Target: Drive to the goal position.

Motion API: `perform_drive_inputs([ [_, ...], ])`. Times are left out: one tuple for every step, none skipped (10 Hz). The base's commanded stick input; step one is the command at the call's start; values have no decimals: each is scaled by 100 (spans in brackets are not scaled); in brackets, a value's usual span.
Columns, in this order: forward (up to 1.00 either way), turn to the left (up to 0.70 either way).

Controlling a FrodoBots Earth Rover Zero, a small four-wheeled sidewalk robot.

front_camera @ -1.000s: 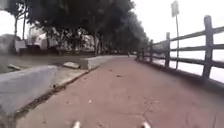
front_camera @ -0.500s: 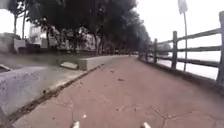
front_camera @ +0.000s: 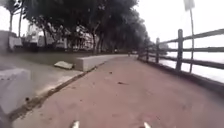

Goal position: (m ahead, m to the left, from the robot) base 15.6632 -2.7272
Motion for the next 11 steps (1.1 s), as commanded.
perform_drive_inputs([
  [70, 0],
  [70, 0],
  [70, 0],
  [70, 0],
  [70, 0],
  [70, 0],
  [70, 0],
  [70, 0],
  [70, 0],
  [70, 0],
  [70, 0],
])
